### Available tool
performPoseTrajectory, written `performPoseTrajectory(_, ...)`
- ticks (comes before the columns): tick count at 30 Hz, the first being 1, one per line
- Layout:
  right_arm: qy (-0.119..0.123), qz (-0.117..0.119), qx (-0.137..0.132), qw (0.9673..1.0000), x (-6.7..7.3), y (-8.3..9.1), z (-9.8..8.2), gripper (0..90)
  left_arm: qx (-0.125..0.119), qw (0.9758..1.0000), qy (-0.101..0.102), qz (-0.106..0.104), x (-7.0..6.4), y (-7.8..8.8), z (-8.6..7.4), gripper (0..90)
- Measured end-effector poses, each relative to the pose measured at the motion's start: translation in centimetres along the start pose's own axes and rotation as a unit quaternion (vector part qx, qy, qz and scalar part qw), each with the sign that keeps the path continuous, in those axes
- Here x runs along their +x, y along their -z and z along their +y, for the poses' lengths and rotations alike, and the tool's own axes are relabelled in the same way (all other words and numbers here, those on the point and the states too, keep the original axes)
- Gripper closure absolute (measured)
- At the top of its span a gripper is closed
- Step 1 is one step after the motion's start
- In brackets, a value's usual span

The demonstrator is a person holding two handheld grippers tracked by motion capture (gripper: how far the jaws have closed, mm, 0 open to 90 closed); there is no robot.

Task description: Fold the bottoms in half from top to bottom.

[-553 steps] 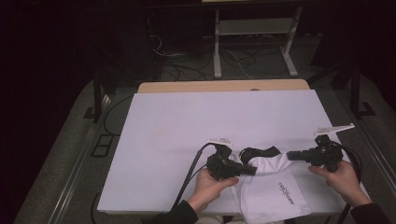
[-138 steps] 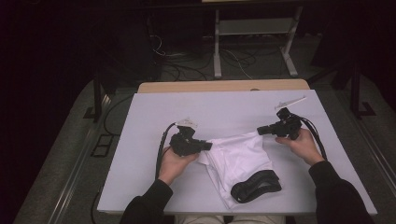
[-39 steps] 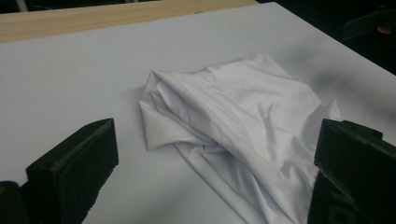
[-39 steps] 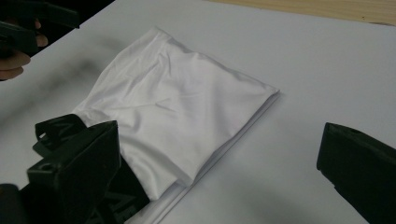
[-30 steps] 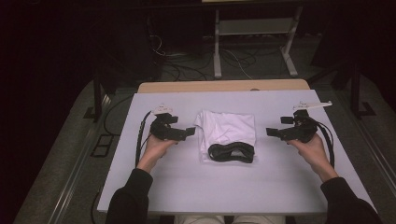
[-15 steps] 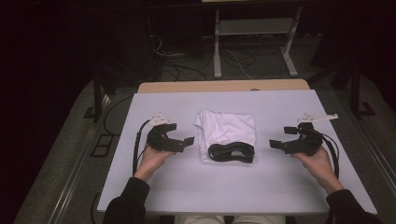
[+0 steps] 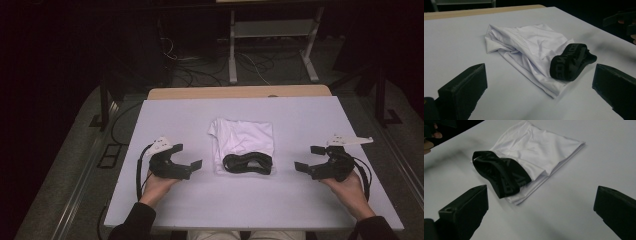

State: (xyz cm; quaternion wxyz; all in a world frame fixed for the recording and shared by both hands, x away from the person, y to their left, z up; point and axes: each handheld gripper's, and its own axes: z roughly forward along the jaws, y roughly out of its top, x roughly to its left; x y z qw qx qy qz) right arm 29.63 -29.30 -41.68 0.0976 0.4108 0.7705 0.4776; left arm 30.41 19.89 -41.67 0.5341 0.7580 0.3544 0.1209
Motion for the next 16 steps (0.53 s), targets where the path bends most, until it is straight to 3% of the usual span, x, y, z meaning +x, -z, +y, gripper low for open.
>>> performPoseTrajectory(16, 0.019, -0.010, 0.013, 0.9997, 0.8, 0.9, -2.0, 0.0, 0.006, 0.9999, -0.008, 0.011, -0.1, 1.4, -1.8, 0.0)
